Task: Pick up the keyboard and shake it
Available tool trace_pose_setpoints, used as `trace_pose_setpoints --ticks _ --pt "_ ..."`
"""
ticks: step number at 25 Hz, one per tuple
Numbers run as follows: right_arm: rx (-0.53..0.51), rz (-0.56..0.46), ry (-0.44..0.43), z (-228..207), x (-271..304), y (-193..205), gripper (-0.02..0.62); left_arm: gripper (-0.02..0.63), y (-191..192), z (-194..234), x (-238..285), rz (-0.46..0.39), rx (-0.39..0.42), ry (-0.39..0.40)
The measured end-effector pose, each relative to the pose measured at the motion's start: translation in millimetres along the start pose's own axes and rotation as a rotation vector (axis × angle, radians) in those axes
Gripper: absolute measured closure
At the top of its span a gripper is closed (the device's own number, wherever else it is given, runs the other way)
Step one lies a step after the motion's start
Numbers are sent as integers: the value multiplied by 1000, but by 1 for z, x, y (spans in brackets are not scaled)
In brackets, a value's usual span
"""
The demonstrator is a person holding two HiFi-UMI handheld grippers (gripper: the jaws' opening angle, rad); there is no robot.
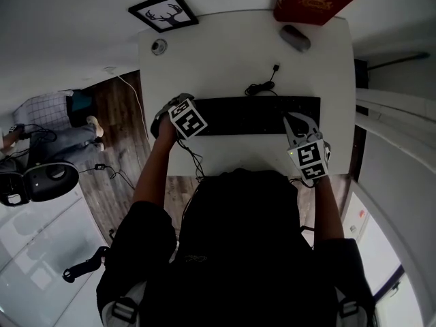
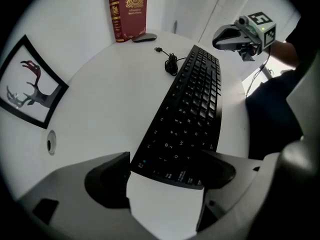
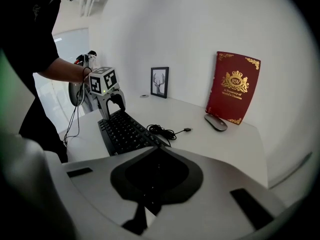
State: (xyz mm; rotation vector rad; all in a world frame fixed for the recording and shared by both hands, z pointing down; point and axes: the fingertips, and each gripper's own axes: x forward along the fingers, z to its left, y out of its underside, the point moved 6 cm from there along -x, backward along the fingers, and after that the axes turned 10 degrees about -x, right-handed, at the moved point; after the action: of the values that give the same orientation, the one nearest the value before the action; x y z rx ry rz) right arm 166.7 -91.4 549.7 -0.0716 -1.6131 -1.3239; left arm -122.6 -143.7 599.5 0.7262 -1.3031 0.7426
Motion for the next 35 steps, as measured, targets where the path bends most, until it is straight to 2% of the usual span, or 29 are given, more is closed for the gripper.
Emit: trace_pose_setpoints --ticks 7,9,11,12,14,19,22,26,29,30,31,32,33,34,35 --pt "-10 50 41 -12 -9 15 574 203 3 -7 -7 -45 11 -81" --pt "-52 55 54 -20 -15 18 574 204 4 -9 -9 -58 14 -108" --pt "-134 103 38 -31 -22 24 570 204 6 -12 -12 -72 18 -136" --pt "-184 142 11 -37 -25 27 558 204 6 -14 -14 -81 20 -152" --pt "-278 222 -65 -52 -27 34 431 206 8 -17 -16 -93 23 -183" --pt "-471 426 -333 -78 -19 50 303 207 15 -29 -18 -106 33 -275" --pt "-512 514 -481 -88 -9 56 285 209 17 -34 -22 -132 45 -339" --pt "-538 582 -642 -88 6 59 284 210 21 -43 -24 -153 44 -393" --pt "-527 611 -725 -85 14 60 284 213 23 -47 -24 -162 52 -419" --pt "-522 609 -738 -85 16 61 285 216 23 -51 -23 -161 87 -434" --pt "-520 601 -740 -84 19 62 292 245 22 -58 -19 -157 158 -468" --pt "-524 596 -737 -82 22 63 332 482 23 -68 -14 -153 251 -521" --pt "-540 600 -733 -80 23 64 353 607 24 -79 -7 -150 333 -578" --pt "-567 607 -728 -77 23 65 370 607 27 -86 0 -146 369 -613" --pt "-592 610 -723 -76 24 65 403 607 31 -89 4 -146 346 -623"
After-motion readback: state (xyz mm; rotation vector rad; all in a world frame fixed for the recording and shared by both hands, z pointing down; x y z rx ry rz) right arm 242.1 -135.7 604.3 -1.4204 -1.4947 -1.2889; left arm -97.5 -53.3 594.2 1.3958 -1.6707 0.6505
